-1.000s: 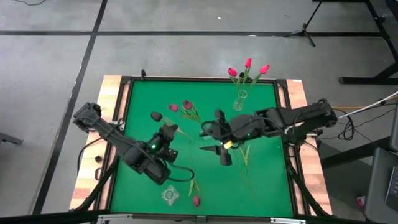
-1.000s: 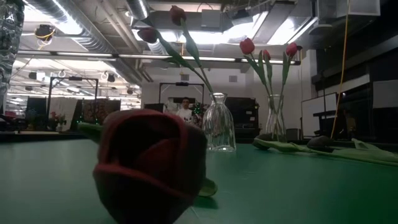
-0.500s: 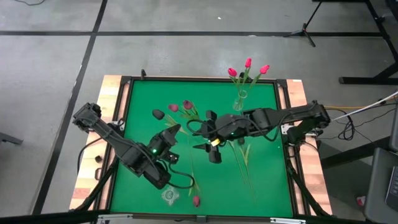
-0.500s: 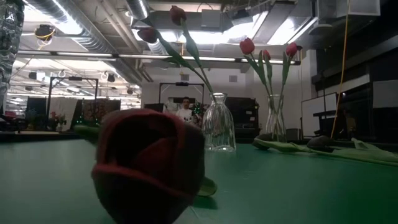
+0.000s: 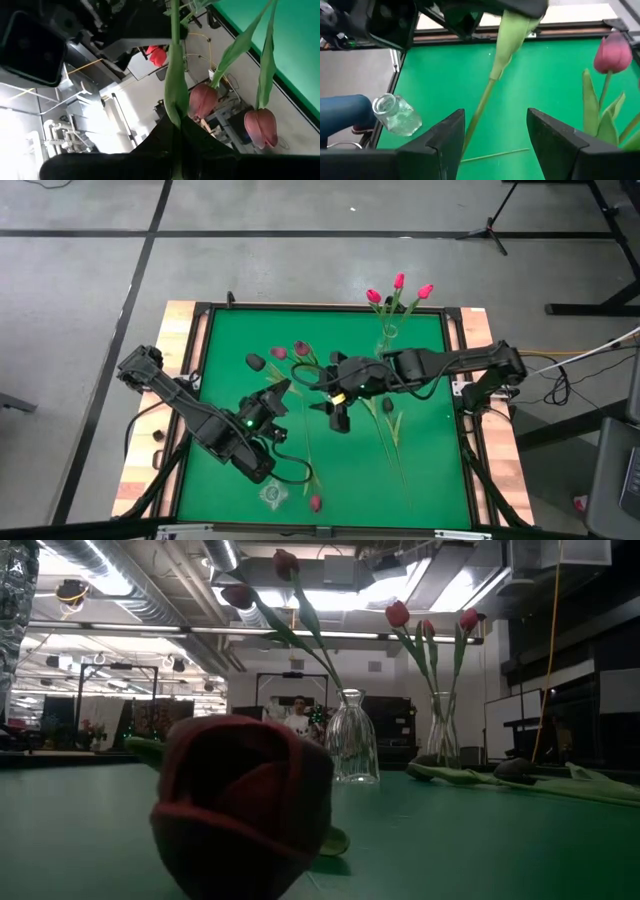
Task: Sort flowers into vase by color
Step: Put the top left black tulip into the bottom transparent vase
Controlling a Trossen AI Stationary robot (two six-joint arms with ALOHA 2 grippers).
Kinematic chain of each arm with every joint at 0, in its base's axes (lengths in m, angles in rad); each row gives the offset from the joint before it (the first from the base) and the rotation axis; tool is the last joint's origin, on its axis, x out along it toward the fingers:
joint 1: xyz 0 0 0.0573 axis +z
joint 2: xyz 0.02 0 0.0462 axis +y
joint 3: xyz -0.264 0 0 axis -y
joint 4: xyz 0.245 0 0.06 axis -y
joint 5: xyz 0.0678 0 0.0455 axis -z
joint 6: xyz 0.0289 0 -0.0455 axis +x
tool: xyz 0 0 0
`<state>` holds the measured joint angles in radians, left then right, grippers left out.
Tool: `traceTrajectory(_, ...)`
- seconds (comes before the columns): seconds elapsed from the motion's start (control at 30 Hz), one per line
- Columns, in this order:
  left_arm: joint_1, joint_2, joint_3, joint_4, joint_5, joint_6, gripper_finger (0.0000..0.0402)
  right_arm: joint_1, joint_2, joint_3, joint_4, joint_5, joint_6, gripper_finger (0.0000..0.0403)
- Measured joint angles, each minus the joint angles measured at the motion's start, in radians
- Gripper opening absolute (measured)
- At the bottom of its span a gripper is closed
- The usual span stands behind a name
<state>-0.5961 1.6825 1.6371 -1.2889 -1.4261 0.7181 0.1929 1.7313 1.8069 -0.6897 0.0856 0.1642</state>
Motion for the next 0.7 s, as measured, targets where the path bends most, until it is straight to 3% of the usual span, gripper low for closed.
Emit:
traceTrajectory(0.4, 0.016, 0.0, 0.0, -0.001, 0.016, 0.079, 0.0005, -0.013, 0.005, 0.0, -0.03, -0.036, 0.026, 0.0206)
traceTrajectory(0.7, 0.02, 0.0, 0.0, 0.0, 0.018, 0.083, 0.0005, -0.013, 0.008, 0.0, -0.02, -0.043, 0.016, 0.0128)
